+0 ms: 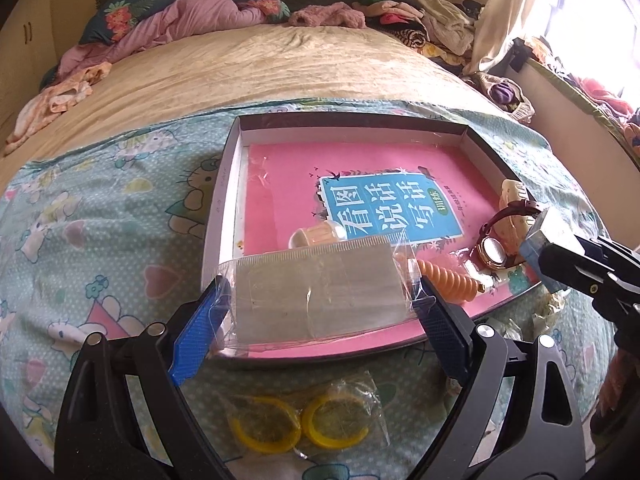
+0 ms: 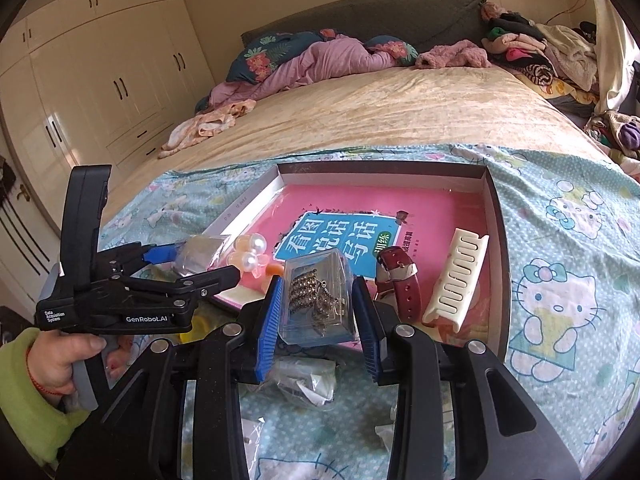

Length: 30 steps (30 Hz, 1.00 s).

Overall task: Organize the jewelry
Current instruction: 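Carry both bagged items into the pink box and open both tools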

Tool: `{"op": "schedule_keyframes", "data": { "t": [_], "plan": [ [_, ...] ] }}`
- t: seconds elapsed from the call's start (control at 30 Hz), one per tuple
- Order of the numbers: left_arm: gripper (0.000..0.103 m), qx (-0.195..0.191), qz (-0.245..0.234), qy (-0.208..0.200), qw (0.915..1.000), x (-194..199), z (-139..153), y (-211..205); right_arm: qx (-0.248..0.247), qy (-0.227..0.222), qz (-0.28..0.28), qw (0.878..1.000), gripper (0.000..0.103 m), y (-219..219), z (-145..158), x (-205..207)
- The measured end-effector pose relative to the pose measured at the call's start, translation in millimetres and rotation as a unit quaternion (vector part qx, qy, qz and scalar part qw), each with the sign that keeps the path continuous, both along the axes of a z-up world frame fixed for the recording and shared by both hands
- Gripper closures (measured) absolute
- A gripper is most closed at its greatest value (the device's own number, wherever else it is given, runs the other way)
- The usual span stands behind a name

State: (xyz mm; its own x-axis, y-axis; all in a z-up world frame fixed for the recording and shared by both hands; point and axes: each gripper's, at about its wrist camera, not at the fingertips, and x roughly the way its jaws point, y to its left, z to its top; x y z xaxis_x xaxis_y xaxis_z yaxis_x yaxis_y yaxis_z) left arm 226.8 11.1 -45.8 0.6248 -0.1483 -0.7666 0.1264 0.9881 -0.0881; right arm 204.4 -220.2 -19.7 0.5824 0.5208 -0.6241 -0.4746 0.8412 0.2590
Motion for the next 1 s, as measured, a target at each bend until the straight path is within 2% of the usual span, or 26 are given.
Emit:
{"op": "schedule_keyframes", "data": {
  "t": [1.0],
  "plan": [
    [0.018, -0.014, -0.006, 0.004, 0.9999, 24, -11, -2, -0.033, 0.043, -0.009, 0.999, 0.069, 15, -37, 32]
  ]
}}
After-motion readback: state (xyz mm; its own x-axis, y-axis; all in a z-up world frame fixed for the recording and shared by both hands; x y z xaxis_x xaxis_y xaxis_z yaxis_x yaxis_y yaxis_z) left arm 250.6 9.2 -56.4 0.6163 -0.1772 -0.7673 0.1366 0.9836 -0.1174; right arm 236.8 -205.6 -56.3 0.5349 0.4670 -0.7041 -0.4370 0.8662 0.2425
